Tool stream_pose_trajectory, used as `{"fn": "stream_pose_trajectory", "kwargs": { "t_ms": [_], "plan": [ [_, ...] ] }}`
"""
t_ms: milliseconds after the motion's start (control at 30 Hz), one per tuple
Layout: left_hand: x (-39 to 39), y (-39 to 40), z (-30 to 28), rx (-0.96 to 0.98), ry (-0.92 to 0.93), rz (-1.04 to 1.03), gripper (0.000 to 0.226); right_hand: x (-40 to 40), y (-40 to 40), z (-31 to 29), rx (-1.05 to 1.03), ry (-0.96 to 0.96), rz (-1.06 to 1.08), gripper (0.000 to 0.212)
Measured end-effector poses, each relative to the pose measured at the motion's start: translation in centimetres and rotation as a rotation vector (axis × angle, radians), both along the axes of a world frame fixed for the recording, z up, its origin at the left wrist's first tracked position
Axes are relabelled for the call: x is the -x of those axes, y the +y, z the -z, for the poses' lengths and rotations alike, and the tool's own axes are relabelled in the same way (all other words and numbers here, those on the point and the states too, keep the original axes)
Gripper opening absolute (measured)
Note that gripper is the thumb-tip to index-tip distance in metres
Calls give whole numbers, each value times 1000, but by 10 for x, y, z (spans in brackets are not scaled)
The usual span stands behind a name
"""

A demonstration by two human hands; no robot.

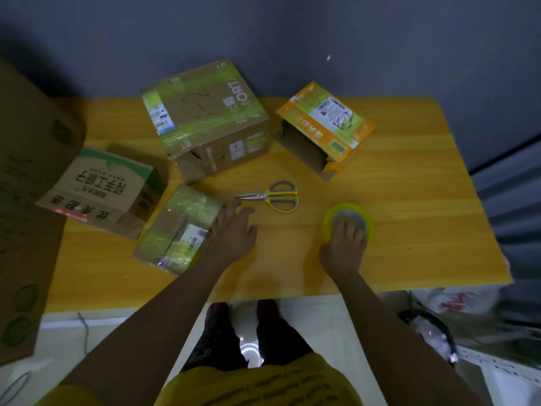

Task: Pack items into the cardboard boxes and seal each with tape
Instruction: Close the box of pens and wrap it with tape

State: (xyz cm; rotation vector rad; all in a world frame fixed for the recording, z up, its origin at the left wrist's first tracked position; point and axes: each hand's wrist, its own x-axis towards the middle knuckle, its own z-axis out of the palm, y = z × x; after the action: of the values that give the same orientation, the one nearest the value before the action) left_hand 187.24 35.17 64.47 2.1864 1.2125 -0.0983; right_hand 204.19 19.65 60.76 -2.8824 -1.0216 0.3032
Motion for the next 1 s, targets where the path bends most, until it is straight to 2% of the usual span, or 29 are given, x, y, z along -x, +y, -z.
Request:
{"fn": "stream_pose_trajectory", "kwargs": {
  "t_ms": [67,133,167,200,300,367,467,533,633,767,833,900,933,1000],
  "plan": [
    [20,10,1,-38,-4,-80,41,26,17,-1,-206,2,-78,48],
    [43,25,3,-54,-14,-145,45,56,45,-1,-367,230,-148,50],
    [54,34,4,-67,-20,-156,47,73,61,-3,-442,401,-102,51],
    [65,44,5,-83,-17,-160,49,88,79,-5,-505,605,22,51],
    [92,71,10,-128,45,-131,51,122,123,-9,-568,1180,619,60],
    [103,88,15,-93,61,-101,53,137,140,-1,-649,1307,807,63],
    [113,105,22,-2,-18,-33,55,153,154,13,-844,1249,901,54],
    [115,111,26,45,-37,19,55,158,155,23,-925,1118,875,46],
    [119,115,36,53,-7,37,55,162,153,30,-884,803,761,40],
    [123,117,47,107,-21,14,56,173,166,31,-839,681,725,33],
    [124,116,48,119,-37,3,56,178,171,31,-747,607,541,37],
    [127,116,49,112,-44,-4,57,176,167,37,-586,469,335,49],
    [127,116,48,108,-42,-3,58,173,162,39,-534,384,290,55],
    [128,116,49,114,-41,-4,58,174,154,33,-604,310,303,52]
  ]
}}
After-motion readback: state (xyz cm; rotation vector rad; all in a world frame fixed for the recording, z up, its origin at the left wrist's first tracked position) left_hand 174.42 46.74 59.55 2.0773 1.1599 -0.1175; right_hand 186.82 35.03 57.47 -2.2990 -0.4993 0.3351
